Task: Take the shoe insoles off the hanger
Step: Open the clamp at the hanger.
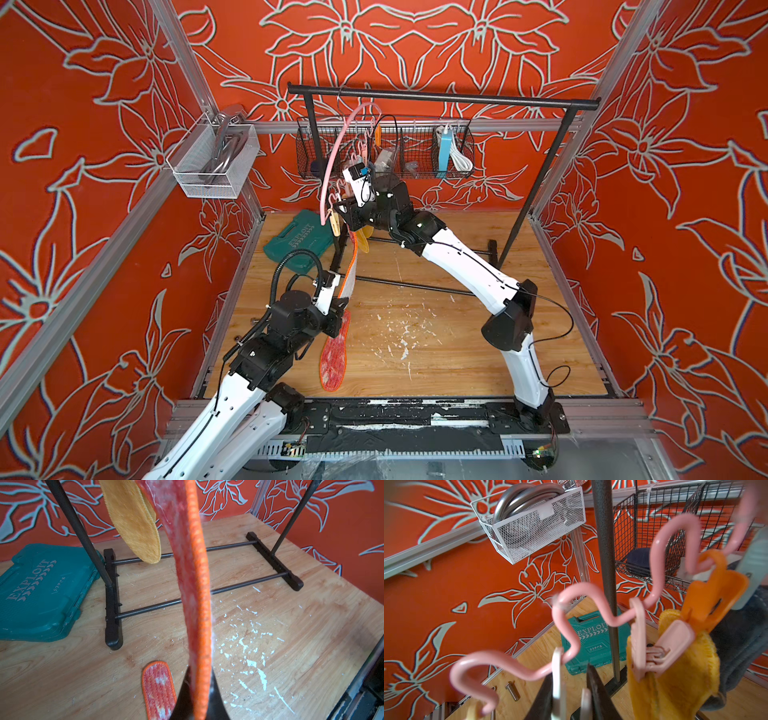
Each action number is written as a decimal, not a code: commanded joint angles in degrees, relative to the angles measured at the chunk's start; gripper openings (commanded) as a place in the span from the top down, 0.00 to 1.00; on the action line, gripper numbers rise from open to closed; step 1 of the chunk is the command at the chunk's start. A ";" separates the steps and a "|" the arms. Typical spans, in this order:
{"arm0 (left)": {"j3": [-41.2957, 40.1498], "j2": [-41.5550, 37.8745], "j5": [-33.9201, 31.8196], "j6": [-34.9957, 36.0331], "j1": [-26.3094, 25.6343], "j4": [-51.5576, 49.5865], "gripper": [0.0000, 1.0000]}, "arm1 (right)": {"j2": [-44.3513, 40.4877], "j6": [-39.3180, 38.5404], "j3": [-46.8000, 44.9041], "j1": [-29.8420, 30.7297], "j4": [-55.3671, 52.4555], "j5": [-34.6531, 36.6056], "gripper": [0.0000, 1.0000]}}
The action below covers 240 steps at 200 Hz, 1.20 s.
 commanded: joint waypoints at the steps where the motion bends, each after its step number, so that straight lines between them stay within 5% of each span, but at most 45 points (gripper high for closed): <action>1: 0.36 0.01 -2.53 2.98 -0.93 -2.94 1.00 | 0.31 1.90 1.62 -0.33 1.30 -1.10 0.86; 45: 0.60 0.39 -3.47 4.43 -3.00 -4.58 1.00 | 0.16 2.94 1.53 -0.61 0.86 -1.82 0.77; 122: -0.62 -3.47 1.80 7.51 -3.37 -4.76 1.00 | -8.31 5.07 -9.77 -1.51 2.39 -6.07 0.41; 183: -0.67 -3.63 2.17 9.97 -3.33 -6.21 1.00 | -19.40 5.71 -24.70 -2.20 4.86 -8.60 0.33; 240: -0.39 -1.96 10.77 14.21 -3.38 -8.01 1.00 | -33.84 3.84 -45.13 -2.88 8.15 -5.49 0.28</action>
